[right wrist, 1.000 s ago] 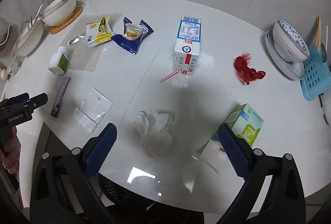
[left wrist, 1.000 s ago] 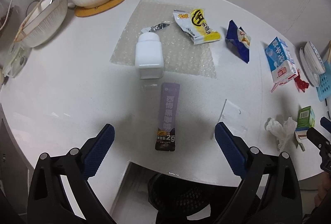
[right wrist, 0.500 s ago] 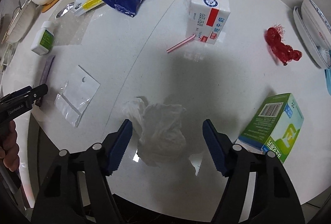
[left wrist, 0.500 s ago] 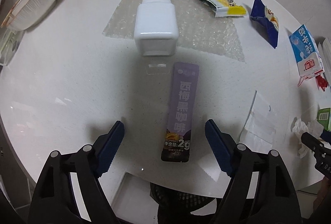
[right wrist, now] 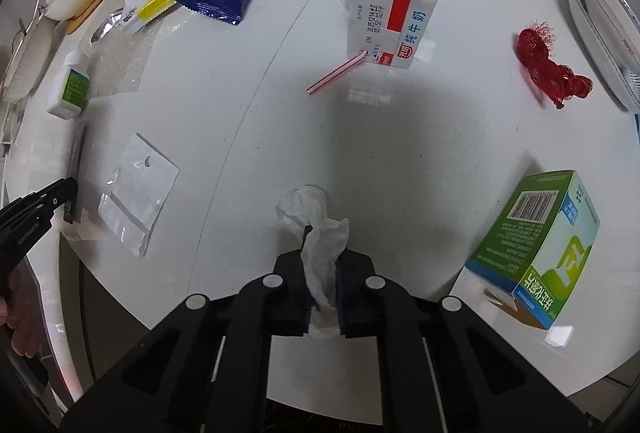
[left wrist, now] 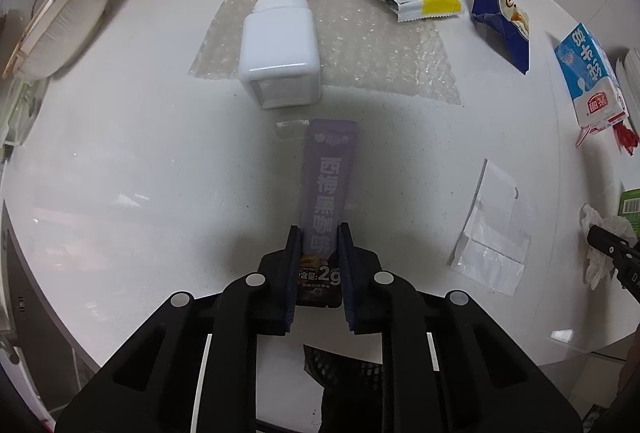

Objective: Collect trash
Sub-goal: 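Grasp the purple wrapper with the left tool while the right tool grasps the white tissue, then carry the purple wrapper and white tissue down over the wastebasket with both tools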

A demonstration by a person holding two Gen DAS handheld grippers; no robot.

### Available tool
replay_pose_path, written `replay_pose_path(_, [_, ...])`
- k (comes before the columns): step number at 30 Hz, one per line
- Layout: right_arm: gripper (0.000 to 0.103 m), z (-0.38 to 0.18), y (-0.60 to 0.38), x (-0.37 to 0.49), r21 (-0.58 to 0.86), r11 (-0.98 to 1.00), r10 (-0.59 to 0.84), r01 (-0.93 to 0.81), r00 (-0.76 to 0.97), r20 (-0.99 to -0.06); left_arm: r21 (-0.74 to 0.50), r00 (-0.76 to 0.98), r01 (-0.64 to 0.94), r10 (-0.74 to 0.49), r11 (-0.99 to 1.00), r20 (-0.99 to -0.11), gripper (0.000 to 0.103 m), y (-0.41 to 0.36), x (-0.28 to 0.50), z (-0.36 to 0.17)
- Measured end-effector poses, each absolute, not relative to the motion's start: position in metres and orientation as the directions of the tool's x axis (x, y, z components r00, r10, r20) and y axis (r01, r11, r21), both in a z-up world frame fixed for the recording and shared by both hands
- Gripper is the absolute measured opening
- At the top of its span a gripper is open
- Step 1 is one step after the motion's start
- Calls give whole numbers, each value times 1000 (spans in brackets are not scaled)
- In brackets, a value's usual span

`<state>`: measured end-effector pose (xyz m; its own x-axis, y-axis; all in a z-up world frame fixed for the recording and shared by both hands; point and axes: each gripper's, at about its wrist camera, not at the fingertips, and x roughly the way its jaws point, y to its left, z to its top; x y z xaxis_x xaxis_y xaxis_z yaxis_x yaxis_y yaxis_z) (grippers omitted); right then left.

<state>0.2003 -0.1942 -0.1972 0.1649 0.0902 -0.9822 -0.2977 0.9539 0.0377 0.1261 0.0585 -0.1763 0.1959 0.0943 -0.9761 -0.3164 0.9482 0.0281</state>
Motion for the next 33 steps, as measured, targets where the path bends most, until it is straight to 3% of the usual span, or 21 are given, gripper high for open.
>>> replay_pose_path(15, [8, -167, -214, 180, 53, 961, 127, -273, 263, -957, -74, 336, -300, 33, 951, -941, 15, 41, 95, -133])
replay_pose_path(33, [8, -126, -212, 136, 55, 964, 164, -261, 416, -894, -113, 449, -294, 33, 949, -893, 15, 31, 55, -105])
